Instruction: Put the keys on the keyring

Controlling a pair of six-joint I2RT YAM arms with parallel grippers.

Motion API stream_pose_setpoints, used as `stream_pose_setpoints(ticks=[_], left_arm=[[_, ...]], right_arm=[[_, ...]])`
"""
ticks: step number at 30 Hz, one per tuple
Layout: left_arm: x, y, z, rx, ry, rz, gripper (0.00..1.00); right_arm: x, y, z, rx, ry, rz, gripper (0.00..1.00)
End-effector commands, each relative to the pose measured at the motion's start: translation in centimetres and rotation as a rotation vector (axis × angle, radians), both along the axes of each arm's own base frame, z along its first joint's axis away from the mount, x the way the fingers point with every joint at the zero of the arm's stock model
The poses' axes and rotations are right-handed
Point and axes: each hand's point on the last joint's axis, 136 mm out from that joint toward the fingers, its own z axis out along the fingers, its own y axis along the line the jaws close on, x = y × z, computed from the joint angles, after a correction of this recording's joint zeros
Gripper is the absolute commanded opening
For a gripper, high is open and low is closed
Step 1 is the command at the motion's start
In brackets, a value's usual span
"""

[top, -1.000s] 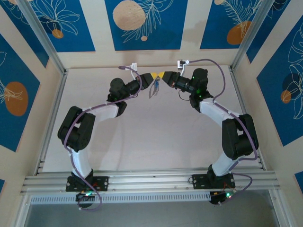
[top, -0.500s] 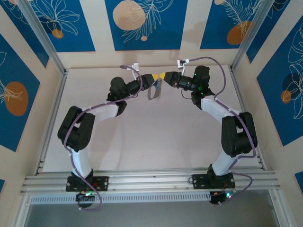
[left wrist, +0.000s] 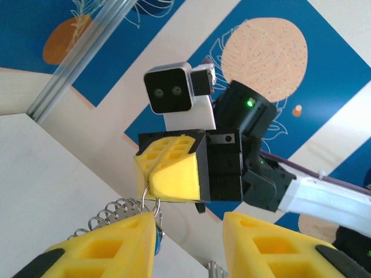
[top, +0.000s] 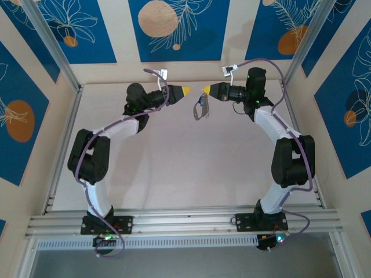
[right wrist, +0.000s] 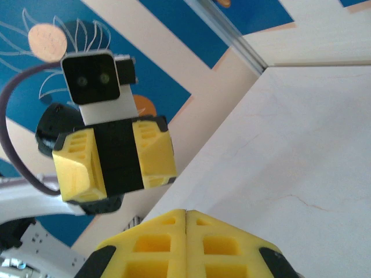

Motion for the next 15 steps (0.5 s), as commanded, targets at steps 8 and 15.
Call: stream_pose_setpoints(ticks=[8,15], left_arm=[[-0.2,-0.9,-1.7,0.118,-0.074,-0.127,0.37],[0.0,-1.3,-2.6,0.132,-0.065,-0.147,0.37]], right_arm=[[-0.8,0.6,-0.7,0.009,0.020,0.159,0.00],[-1.0,1.5,-1.5,0.015,0.027,0.173,0.00]])
